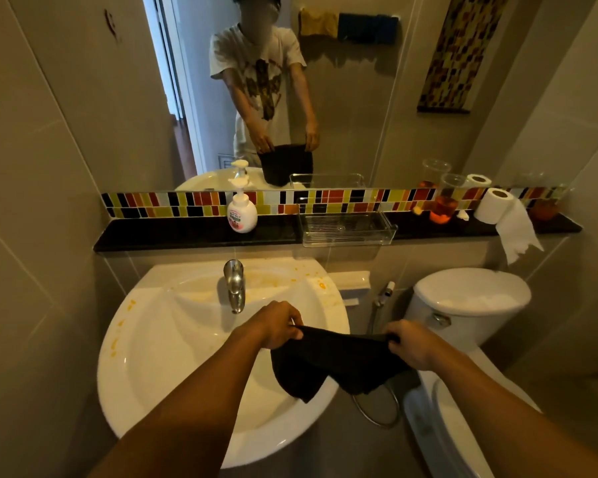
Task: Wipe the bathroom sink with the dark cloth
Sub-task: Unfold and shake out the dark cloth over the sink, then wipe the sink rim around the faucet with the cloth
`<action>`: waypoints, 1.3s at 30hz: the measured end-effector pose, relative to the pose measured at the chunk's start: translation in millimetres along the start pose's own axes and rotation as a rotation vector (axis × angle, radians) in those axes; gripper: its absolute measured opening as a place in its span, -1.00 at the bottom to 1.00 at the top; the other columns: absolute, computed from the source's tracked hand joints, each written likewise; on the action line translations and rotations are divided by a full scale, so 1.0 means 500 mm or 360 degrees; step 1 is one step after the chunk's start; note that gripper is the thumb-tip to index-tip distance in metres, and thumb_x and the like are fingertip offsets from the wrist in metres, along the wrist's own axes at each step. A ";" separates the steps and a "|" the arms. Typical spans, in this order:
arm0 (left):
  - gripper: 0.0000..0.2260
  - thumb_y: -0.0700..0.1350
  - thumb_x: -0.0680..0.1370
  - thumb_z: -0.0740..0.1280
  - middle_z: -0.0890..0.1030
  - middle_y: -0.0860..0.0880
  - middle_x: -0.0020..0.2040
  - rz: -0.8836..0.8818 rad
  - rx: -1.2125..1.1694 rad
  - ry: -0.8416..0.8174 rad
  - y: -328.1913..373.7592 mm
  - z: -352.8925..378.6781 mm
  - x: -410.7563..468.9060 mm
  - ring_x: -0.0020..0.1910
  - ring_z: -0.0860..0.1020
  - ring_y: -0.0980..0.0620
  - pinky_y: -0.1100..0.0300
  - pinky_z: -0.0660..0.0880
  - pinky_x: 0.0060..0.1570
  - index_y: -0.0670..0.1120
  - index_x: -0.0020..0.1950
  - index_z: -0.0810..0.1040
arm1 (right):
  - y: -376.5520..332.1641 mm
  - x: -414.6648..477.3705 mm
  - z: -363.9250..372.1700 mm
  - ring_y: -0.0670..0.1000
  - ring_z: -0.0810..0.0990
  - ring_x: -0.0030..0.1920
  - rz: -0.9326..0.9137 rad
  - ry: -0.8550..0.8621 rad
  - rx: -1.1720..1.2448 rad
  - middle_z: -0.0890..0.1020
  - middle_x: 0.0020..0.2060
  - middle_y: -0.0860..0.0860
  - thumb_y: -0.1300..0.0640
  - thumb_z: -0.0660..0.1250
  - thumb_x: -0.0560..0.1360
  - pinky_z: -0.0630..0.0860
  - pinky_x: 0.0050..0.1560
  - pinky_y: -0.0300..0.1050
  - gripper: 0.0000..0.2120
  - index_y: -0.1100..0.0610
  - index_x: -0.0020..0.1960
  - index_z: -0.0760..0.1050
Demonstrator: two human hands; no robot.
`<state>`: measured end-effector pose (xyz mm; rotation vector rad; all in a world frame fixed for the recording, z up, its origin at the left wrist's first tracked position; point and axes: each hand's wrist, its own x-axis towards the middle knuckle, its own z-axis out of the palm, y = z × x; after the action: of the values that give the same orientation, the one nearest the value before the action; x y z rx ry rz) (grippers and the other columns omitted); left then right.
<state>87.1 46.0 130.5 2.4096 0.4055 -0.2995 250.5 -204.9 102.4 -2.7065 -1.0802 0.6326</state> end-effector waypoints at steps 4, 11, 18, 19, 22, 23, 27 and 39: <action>-0.75 -0.14 0.55 0.34 0.59 -0.14 0.21 -0.0101 0.0003 0.0011 -0.015 0.024 0.034 0.18 0.54 -0.09 0.03 0.48 0.24 -0.10 0.23 0.58 | 0.020 0.043 0.015 -0.03 0.56 -0.02 0.0034 0.0023 0.0027 0.62 0.01 0.02 0.18 0.24 0.56 0.47 -0.01 -0.18 -0.81 0.05 0.10 0.57; -0.77 -0.07 0.57 0.31 0.63 -0.12 0.14 -0.0195 -0.0061 0.0052 -0.016 0.062 0.119 0.10 0.58 -0.08 -0.02 0.52 0.19 -0.08 0.20 0.59 | 0.068 0.140 0.004 0.05 0.61 0.06 0.0179 0.0059 0.0069 0.65 0.08 0.05 0.21 0.23 0.55 0.53 0.03 -0.13 -0.74 0.03 0.17 0.57; -0.77 -0.07 0.60 0.25 0.60 -0.12 0.17 -0.0236 0.0058 0.0118 -0.032 0.093 0.199 0.14 0.55 -0.10 -0.05 0.49 0.20 -0.12 0.18 0.58 | 0.095 0.224 0.015 0.09 0.60 0.08 0.0223 -0.0009 0.0050 0.64 0.09 0.11 0.20 0.24 0.56 0.54 0.11 -0.05 -0.79 0.09 0.15 0.56; -0.77 -0.07 0.60 0.25 0.60 -0.12 0.17 -0.0257 0.0075 0.0126 -0.036 0.096 0.209 0.14 0.55 -0.09 -0.05 0.48 0.21 -0.11 0.19 0.58 | 0.098 0.234 0.018 0.10 0.59 0.09 0.0215 -0.0025 0.0064 0.63 0.09 0.11 0.20 0.23 0.56 0.54 0.11 -0.04 -0.78 0.10 0.16 0.56; -0.77 -0.07 0.60 0.24 0.60 -0.11 0.17 -0.0313 0.0095 0.0165 -0.048 0.105 0.236 0.15 0.55 -0.10 -0.06 0.46 0.23 -0.09 0.20 0.57 | 0.101 0.263 0.021 0.13 0.59 0.11 0.0214 -0.0055 0.0095 0.63 0.11 0.12 0.20 0.21 0.57 0.53 0.13 -0.01 -0.76 0.12 0.19 0.55; -0.77 -0.07 0.60 0.24 0.60 -0.11 0.17 -0.0327 0.0098 0.0177 -0.051 0.107 0.246 0.15 0.55 -0.10 -0.07 0.45 0.23 -0.10 0.20 0.57 | 0.102 0.273 0.022 0.13 0.59 0.12 0.0229 -0.0052 0.0122 0.63 0.11 0.12 0.19 0.20 0.58 0.53 0.14 0.01 -0.76 0.12 0.19 0.55; -0.77 -0.07 0.60 0.23 0.60 -0.11 0.15 -0.0401 0.0087 0.0241 -0.063 0.121 0.272 0.15 0.55 -0.12 -0.09 0.43 0.23 -0.11 0.19 0.57 | 0.101 0.299 0.038 0.13 0.60 0.08 0.0256 0.0005 0.0233 0.63 0.07 0.13 0.18 0.19 0.59 0.54 0.12 0.03 -0.78 0.12 0.15 0.56; -0.66 -0.02 0.59 0.23 0.46 -0.11 0.30 -0.0509 0.0015 0.0339 -0.084 0.204 0.247 0.30 0.42 -0.14 -0.08 0.33 0.31 -0.04 0.35 0.40 | 0.046 0.284 0.108 0.25 0.42 0.30 0.0613 0.0213 0.0635 0.35 0.35 0.21 0.16 0.32 0.54 0.41 0.30 0.16 -0.60 0.22 0.35 0.37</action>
<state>175.3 36.2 -9.5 2.3895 0.8915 -0.1834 333.5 -124.7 1.0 -2.5616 -0.3496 0.6283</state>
